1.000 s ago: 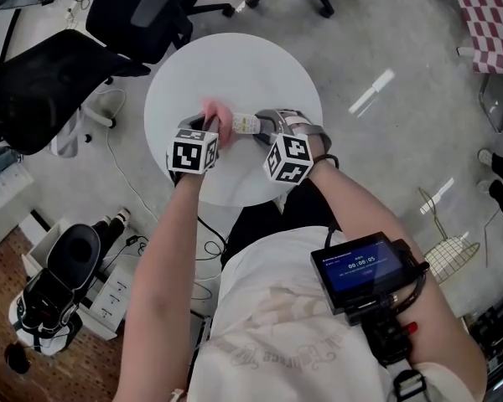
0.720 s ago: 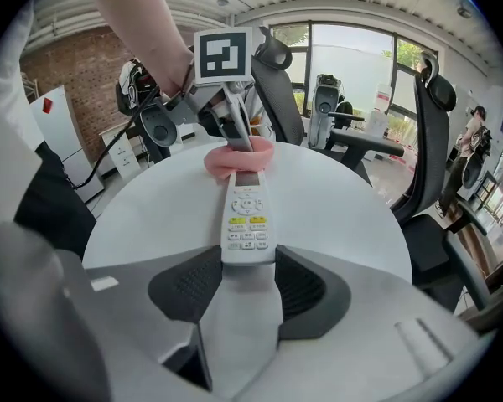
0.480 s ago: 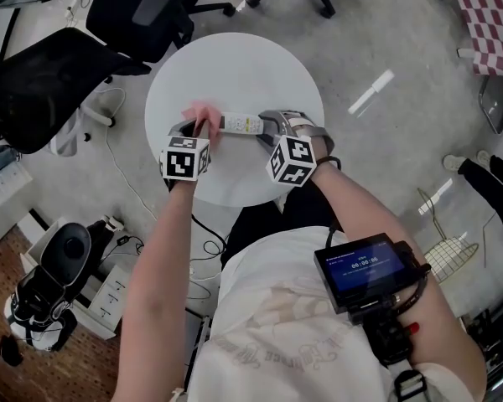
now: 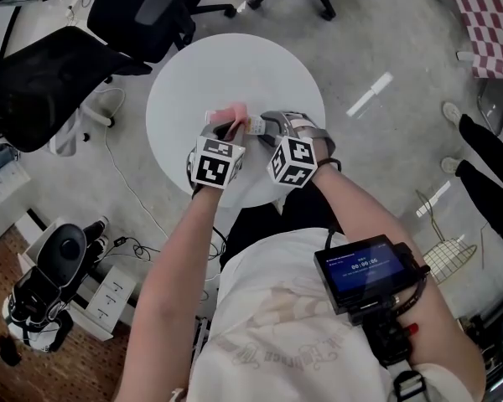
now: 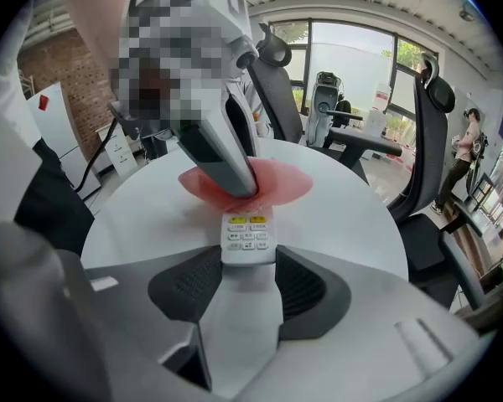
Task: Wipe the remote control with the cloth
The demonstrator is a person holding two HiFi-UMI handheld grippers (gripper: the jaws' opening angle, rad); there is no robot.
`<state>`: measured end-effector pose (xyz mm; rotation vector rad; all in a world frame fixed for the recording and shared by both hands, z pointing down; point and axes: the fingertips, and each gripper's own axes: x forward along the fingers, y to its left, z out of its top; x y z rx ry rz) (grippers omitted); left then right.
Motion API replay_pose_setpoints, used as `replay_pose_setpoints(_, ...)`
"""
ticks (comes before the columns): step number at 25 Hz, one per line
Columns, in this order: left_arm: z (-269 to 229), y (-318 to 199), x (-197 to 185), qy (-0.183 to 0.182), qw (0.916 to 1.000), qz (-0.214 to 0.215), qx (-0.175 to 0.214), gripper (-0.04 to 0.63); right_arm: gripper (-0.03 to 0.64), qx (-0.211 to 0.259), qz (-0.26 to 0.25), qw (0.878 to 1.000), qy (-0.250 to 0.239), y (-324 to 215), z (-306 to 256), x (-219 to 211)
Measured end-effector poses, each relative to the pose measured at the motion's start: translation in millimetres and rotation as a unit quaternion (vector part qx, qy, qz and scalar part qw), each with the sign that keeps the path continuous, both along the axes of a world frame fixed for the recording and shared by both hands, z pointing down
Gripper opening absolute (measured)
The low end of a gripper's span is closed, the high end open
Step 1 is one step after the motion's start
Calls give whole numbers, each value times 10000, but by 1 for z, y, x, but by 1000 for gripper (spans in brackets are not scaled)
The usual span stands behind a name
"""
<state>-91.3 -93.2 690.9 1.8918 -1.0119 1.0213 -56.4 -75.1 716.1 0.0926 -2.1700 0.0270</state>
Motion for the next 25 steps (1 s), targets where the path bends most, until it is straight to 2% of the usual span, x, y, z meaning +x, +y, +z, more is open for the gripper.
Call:
replay_pose_setpoints(5, 0, 14, 27, 491, 9985, 201, -103, 25, 212, 60, -59, 9999, 89, 5, 4, -4)
replay_pose_setpoints(7, -5, 16, 27, 612, 9981, 76, -61, 25, 220, 55, -101, 9999, 97, 7, 3, -4)
replay_pose_setpoints(9, -14, 13, 19, 738, 9967, -329, 54, 25, 269, 93, -198, 9997, 95, 6, -2, -2)
replay_pose_setpoints(12, -30, 18, -8, 867, 9902, -1061, 262, 25, 291, 169, -363, 9991, 104, 3, -9, -6)
replay_pose_setpoints(17, -55, 50, -63, 1044, 9700, -2134, 514, 25, 302, 105, -712, 9964, 456, 1, -8, -27)
replay_pose_setpoints(21, -60, 82, -85, 1109, 9570, -2622, 555, 25, 274, -30, -947, 9884, 1191, 3, 4, -31)
replay_pose_setpoints(25, -53, 102, -100, 1319, 9463, -2892, 586, 25, 265, -37, -744, 9808, 1800, -4, 16, -34)
